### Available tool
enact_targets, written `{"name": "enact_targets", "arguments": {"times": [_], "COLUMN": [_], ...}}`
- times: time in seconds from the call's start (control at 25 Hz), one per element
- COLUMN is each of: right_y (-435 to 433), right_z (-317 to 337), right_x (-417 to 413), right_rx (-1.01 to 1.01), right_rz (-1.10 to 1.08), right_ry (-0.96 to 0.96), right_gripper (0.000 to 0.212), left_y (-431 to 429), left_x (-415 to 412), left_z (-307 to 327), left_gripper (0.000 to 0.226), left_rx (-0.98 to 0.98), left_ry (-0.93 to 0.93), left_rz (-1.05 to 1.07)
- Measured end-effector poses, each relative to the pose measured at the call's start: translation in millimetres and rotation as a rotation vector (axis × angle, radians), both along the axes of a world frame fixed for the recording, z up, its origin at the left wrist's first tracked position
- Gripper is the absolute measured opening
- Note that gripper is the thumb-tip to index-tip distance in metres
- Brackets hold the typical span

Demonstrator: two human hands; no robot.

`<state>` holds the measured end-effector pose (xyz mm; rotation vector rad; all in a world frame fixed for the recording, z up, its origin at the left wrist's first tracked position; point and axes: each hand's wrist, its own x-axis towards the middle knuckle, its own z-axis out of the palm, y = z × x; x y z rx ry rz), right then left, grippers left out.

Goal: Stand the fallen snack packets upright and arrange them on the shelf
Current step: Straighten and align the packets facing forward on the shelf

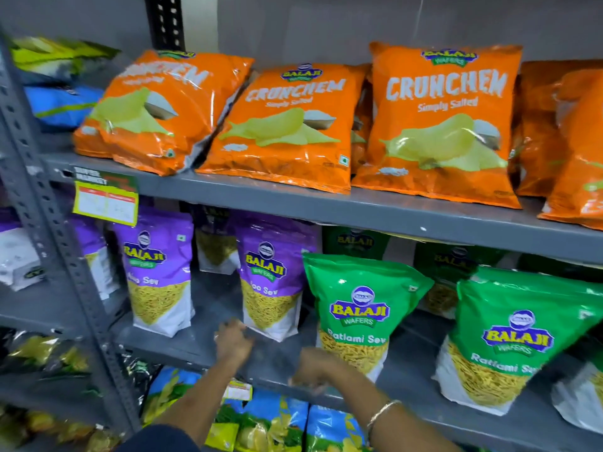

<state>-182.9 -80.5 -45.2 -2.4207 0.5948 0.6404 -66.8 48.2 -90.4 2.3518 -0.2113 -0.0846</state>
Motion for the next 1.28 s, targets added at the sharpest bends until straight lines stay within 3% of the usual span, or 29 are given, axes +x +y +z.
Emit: {"name": "enact_targets", "arguments": {"times": [0.04, 0.12, 0.2, 0.28, 0.44, 0.56, 0.64, 0.76, 0.92, 1.04, 1.12, 1.16, 1.24, 1.28], "right_y": [7, 10, 2, -1, 15, 34, 43, 46, 45, 50, 52, 50, 43, 35], "right_z": [-6, -16, -26, -39, -48, -42, -21, 28, 62, 59, 35, 15, -25, -40], "right_x": [17, 45, 64, 81, 89, 79, 78, 89, 90, 82, 62, 49, 11, -9], "right_rx": [-0.030, 0.113, 0.330, 0.512, 0.551, 0.655, 0.736, 0.760, 0.630, 0.682, 0.613, 0.541, 0.368, 0.299], "right_rz": [-0.007, -0.231, -0.439, -0.510, -0.487, -0.483, -0.532, -0.714, -0.780, -0.762, -0.739, -0.715, -0.665, -0.677], "right_ry": [-0.132, -0.356, -0.516, -0.609, -0.670, -0.743, -0.894, -1.143, -1.258, -1.284, -1.193, -1.106, -0.873, -0.744], "right_gripper": [0.043, 0.071, 0.092, 0.100, 0.091, 0.084, 0.080, 0.055, 0.024, 0.039, 0.055, 0.052, 0.025, 0.026], "left_y": [7, 9, 0, -3, 24, 44, 50, 53, 55, 51, 53, 57, 64, 62], "left_x": [13, 41, 54, 62, 65, 66, 64, 65, 67, 62, 52, 44, 17, -2], "left_z": [1, 5, 11, 10, 10, 9, 10, 10, 8, 7, 6, 4, -10, -16], "left_gripper": [0.053, 0.087, 0.097, 0.097, 0.104, 0.093, 0.083, 0.081, 0.094, 0.085, 0.086, 0.085, 0.072, 0.070], "left_rx": [-0.133, -0.430, -0.532, -0.548, -0.373, -0.481, -0.477, -0.519, -0.559, -0.536, -0.378, -0.249, 0.012, 0.126], "left_ry": [0.010, 0.120, 0.264, 0.337, 0.271, 0.363, 0.342, 0.324, 0.356, 0.351, 0.233, 0.105, -0.342, -0.551], "left_rz": [0.035, -0.067, -0.234, -0.272, -0.196, -0.293, -0.303, -0.300, -0.333, -0.302, -0.224, -0.164, -0.114, -0.150]}}
